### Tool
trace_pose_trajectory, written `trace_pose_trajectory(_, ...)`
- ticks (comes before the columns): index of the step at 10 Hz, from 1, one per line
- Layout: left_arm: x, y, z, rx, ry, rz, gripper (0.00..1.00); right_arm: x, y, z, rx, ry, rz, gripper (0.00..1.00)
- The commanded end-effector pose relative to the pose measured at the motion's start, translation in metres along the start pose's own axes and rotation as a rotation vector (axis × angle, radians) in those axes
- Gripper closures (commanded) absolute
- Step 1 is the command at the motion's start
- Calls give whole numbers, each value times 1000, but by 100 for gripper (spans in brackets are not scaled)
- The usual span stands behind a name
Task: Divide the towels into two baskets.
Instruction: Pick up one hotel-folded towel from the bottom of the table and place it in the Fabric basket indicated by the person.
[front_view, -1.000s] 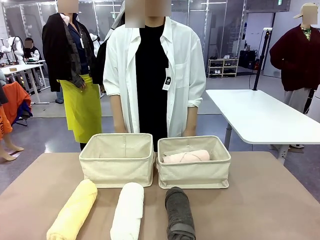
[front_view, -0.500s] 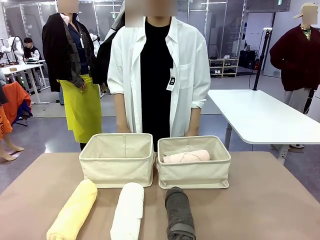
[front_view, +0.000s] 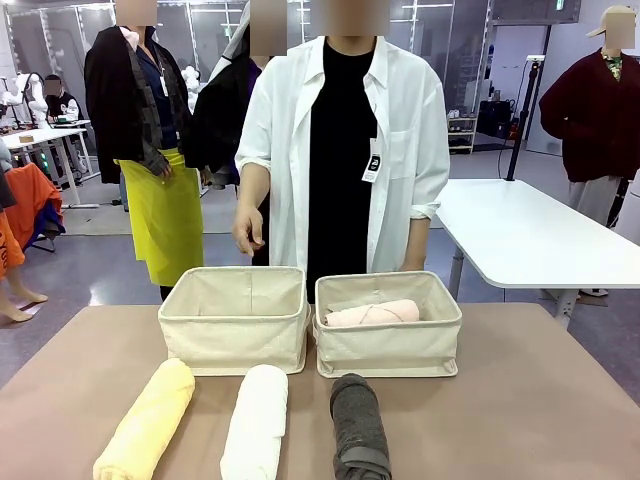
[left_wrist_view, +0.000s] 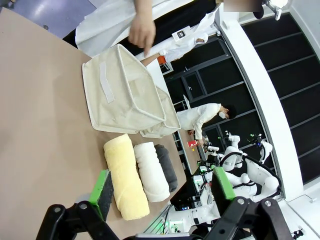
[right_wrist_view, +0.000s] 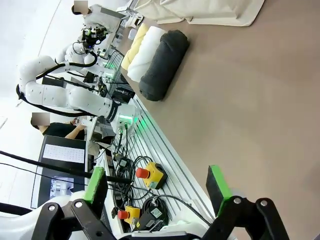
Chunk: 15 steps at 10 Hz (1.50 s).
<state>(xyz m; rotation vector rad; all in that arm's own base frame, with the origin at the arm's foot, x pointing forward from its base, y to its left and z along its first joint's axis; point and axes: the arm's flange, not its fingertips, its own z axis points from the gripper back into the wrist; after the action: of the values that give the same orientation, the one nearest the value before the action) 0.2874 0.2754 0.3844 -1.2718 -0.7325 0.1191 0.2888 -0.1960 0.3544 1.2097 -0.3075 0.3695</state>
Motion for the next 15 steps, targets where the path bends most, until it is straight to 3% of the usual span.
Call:
trace_pose_trajectory(1, -1, -1, 3, -8, -6, -2, 0, -2, 5, -2, -7, -17, 14, 0)
trace_pose_trajectory(6, 0, 0, 0, 0, 0, 0, 0, -2, 5, -2, -7, -17, 14, 0)
trace_pose_trajectory(8, 12, -46, -30, 45, 199, -156, 0, -2, 5, -2, -7, -17, 14, 0)
trace_pose_trajectory(11, 15, -96, -101, 219, 458, -316, 0, -2, 5, -2, -7, -17, 14, 0)
trace_pose_trajectory(15, -24, -138, -186, 466, 695, -478, 0, -2, 5, -2, -7, -17, 14, 0)
